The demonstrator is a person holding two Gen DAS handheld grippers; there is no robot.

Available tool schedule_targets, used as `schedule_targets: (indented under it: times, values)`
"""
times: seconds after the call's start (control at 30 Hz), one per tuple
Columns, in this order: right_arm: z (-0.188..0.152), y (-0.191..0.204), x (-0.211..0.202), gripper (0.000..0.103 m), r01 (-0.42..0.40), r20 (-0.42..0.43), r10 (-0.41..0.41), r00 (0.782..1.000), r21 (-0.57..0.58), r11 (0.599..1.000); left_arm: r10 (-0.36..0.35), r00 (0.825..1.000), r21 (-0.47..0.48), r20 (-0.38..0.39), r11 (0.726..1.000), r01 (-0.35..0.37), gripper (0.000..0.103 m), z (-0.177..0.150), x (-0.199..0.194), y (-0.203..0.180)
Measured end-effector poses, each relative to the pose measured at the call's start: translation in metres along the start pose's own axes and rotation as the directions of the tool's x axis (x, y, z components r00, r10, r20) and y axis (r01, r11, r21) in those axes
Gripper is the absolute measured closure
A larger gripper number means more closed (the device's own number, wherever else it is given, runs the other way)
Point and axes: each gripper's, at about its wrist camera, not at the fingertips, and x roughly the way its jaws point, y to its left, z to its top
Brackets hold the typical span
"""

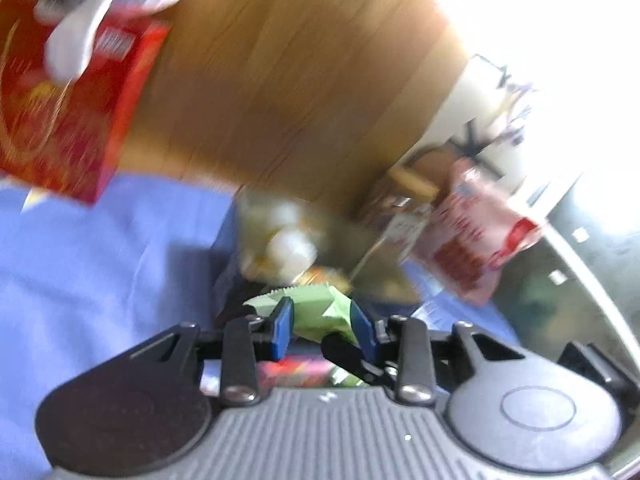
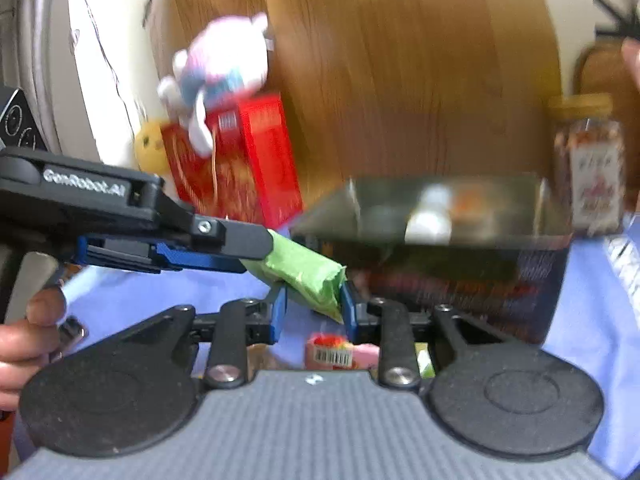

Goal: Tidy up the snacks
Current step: 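Grasp the green stick packet with the right gripper and drop it into the tin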

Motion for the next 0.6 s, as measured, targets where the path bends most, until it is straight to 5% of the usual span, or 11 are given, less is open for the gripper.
schedule_targets:
  times: [0.17,0.3,0.47,0.6]
  values:
    - [0.030,-0.015,0.020,0.066,0.069,0.062,-0.068,0.996,-0.016,0.997,-0.005,0.998,0.063,0.061,0.998,0.001,0.061,0.026,0.026,-0.013]
    - [0.027,-0.037,0.028,0.059,0.106,0.001,-0.106,0.994,0.023,0.994,0.130,0.992,0.037,0.004,0.991,-0.130,0.059,0.025,0.057,0.000]
    - [-0.002,-0.077,-0.024,0.059,0.085,0.020,-0.090,0.996,0.188,0.978,0.044,0.998,0.024,0.040,0.999,-0.045,0.058,0.003,0.024,0.005]
    - [-0.031,-0.102,-0.043,0.058,0.078,-0.038,-0.069,0.997,0.339,0.938,0.029,0.999,0.052,-0.030,0.998,-0.027,0.058,-0.018,0.027,-0.006]
